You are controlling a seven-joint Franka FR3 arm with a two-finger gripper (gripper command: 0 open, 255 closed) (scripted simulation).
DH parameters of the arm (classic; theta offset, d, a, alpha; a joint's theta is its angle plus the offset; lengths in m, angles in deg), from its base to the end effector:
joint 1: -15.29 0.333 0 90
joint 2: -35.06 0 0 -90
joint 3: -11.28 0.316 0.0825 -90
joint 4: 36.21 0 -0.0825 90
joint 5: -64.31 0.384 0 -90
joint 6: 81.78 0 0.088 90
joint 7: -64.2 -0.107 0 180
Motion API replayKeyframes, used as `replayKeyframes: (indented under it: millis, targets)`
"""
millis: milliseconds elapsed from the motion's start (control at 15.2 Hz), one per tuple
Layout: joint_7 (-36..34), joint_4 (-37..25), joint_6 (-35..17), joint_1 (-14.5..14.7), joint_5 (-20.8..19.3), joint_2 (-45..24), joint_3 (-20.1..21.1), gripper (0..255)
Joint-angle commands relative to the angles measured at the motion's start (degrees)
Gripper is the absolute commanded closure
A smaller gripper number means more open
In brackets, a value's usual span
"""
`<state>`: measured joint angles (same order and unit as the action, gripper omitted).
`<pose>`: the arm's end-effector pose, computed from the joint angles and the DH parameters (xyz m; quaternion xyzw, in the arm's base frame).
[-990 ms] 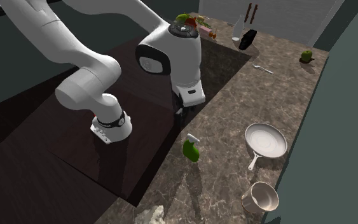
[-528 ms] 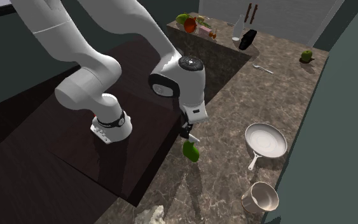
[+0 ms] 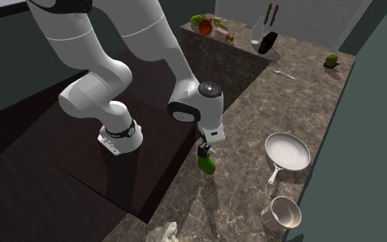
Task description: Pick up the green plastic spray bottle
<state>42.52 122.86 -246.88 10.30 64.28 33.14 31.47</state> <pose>0.3778 0.1041 0.2103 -0.9977 0.0565 -0.0332 0.0171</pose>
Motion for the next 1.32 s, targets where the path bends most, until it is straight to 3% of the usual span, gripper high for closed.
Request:
replayKeyframes:
  millis: [0, 132, 264, 330, 924, 1254]
  targets:
    - [-2.1, -0.2, -2.0, 0.0, -2.9, -2.2, -0.7, 0]
    - [-4.0, -0.4, -3.5, 0.5, -5.5, -4.1, -1.8, 0]
    - [-3.9, -0.4, -3.5, 0.6, -5.5, -4.0, -1.8, 0]
    - [-4.0, -0.4, -3.5, 0.6, -5.6, -4.1, -1.9, 255]
    - [-3.9, -0.4, -3.5, 0.6, -5.5, -4.0, -1.8, 255]
    - [1.4, 0.1, 1.4, -0.4, 2.0, 1.7, 0.9, 255]
